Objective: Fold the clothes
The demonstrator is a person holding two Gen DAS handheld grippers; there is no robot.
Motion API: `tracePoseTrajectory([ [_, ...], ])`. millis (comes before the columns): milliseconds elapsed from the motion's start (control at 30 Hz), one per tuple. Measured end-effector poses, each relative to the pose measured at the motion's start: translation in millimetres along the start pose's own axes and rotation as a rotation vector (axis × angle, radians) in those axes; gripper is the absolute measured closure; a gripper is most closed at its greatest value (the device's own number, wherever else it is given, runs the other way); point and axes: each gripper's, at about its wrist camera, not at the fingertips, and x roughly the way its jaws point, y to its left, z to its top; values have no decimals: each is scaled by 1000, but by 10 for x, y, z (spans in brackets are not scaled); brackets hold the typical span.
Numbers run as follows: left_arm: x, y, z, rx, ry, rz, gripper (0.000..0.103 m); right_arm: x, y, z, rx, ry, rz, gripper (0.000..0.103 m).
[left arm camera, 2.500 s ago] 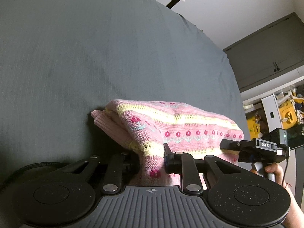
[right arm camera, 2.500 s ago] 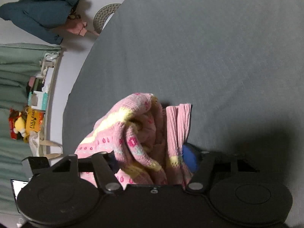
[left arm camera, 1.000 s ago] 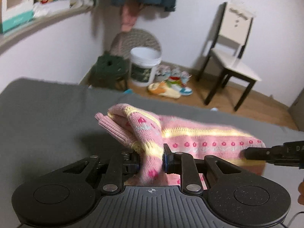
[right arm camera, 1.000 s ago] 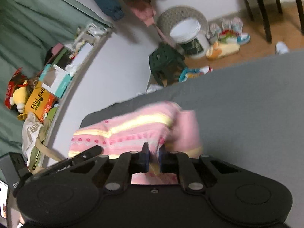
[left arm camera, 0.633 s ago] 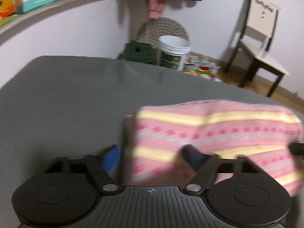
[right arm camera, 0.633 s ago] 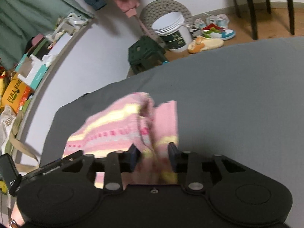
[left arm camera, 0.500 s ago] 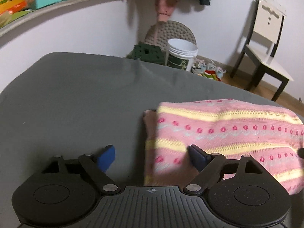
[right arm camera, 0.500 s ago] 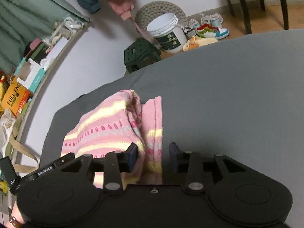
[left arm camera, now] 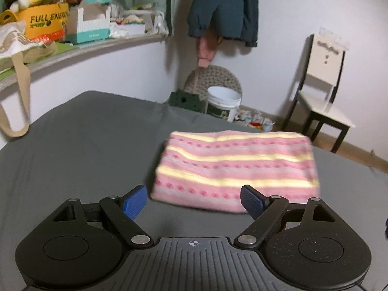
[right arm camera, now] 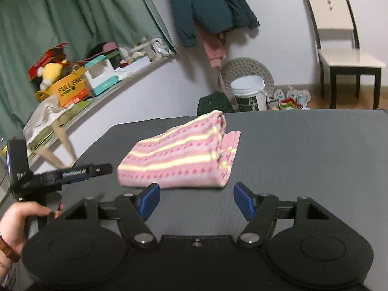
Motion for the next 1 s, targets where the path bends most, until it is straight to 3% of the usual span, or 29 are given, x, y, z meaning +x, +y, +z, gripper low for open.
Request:
tracePoseTrajectory([
  [33, -120, -54, -41, 6, -6, -8, 14, -112, 45, -51, -6, -11, -3, 30],
  [100, -362, -162, -124, 19, -16, -24, 13, -330, 108, -130, -13, -46, -15, 10],
  [167, -575, -251, -208, 21, -24, -36, 12, -539, 180, -213, -22, -92, -46, 0],
  [233, -727, -288, -316, 7, -22, -56, 12, -694, 216, -293, -35, -114, -58, 0],
  [433, -942, -397, -586, 24, 31, 50, 11, -913, 360, -548, -83, -135, -122, 0],
  [533, -1111, -411, -708, 31, 32, 68, 11, -988, 421, -696, -95, -132, -144, 0],
  [633, -1276, -343, -837, -7, 24, 7, 11, -1073, 470, -838, -106, -141, -164, 0],
  [767, -1405, -80, -1008, -165, 20, -183, 11, -1132, 515, -980, -129, -130, -176, 0],
  [867, -1420, 3, -1091, -222, 49, -179, 11, -1151, 524, -1051, -155, -97, -161, 0],
  [1000, -1431, -113, -1124, -125, 98, -105, 11, -1240, 527, -1138, -130, -130, -227, 0],
])
